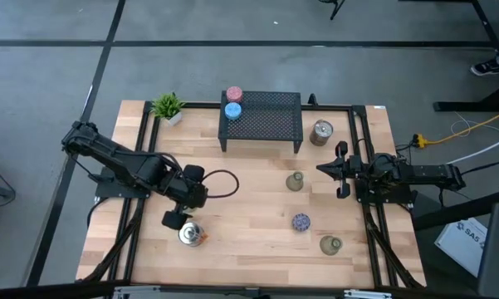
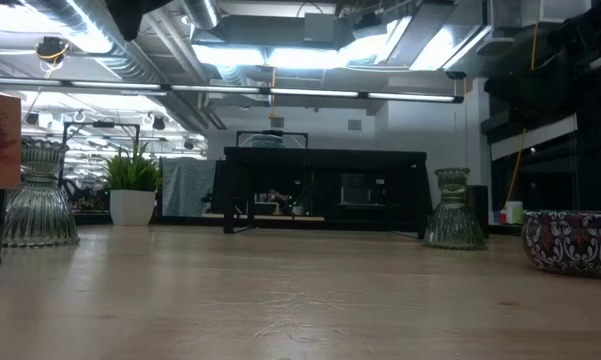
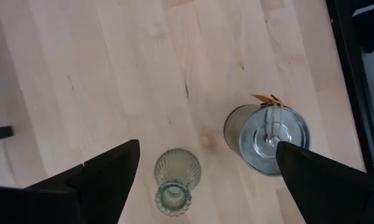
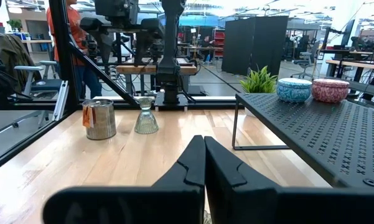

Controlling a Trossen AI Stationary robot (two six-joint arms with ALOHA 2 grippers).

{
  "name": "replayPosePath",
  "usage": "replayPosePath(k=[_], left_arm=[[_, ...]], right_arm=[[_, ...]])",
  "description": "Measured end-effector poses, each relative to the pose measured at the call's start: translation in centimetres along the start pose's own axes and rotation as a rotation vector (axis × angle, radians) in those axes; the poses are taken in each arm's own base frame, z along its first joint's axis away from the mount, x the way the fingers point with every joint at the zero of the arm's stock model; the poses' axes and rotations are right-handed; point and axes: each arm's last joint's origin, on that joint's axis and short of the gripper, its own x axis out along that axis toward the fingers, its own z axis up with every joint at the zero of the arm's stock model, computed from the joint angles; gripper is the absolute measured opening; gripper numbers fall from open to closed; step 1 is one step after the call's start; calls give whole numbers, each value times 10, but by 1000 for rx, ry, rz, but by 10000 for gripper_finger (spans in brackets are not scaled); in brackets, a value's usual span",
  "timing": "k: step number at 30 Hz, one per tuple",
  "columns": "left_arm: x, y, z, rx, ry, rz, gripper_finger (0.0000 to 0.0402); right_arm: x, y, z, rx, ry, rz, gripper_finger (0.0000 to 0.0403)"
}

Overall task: Pick & Place candle stick holders
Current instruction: Put the top left green candle holder on the shelf

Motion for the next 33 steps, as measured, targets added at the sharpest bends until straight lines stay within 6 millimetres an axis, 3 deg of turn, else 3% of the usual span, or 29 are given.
replayPosePath(k=[16,33], left_arm=[[-1,-2,-1,-25,-10,25,375],[21,2,-48,-167,88,26,375]], right_arm=[[0,0,0,0,0,0,0],[0,0,0,0,0,0,0]])
